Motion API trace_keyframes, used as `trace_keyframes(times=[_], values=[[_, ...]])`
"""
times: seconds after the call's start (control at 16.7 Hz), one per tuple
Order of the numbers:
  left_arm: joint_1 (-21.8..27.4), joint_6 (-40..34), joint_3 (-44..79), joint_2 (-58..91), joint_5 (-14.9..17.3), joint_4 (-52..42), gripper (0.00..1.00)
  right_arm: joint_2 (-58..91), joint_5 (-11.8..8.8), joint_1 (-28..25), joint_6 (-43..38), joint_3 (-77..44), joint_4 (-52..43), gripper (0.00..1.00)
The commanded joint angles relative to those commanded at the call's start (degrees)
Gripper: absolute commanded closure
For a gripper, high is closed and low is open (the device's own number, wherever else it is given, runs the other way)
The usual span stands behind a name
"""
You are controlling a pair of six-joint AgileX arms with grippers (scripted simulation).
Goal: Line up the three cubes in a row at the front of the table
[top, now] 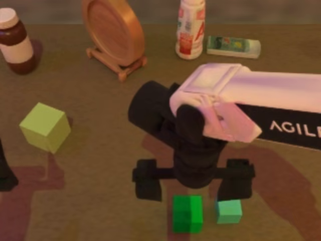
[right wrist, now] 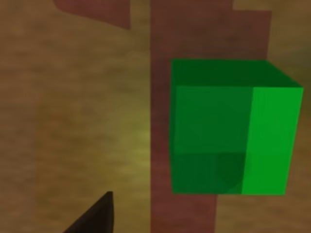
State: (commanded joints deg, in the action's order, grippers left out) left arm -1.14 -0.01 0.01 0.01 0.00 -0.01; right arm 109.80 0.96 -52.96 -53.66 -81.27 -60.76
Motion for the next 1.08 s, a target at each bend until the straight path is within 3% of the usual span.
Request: trace_keyframes(times=[0.36, 0.72, 0.9, 1.08], values=[[0.81, 2.34, 11.63, 12.29, 0.11, -7.91, 0.0, -12.52, 4.06, 5.56, 6.89, 8.91, 6.08, 0.0], [2.21, 7.46, 36.09, 44.49, -0.05, -24.9, 0.0, -44.43, 8.55, 19.14, 21.6, 30.79, 20.08, 0.0], [3.13, 10.47, 49.61, 63.76, -0.14, -34.78, 0.0, -63.1, 9.13, 27.59, 30.24, 44.65, 28.6, 0.0], [4.09, 13.32, 62.39, 81.27, -0.2, -44.25, 0.0, -79.61, 8.25, 35.57, 38.21, 57.58, 37.14, 0.0]])
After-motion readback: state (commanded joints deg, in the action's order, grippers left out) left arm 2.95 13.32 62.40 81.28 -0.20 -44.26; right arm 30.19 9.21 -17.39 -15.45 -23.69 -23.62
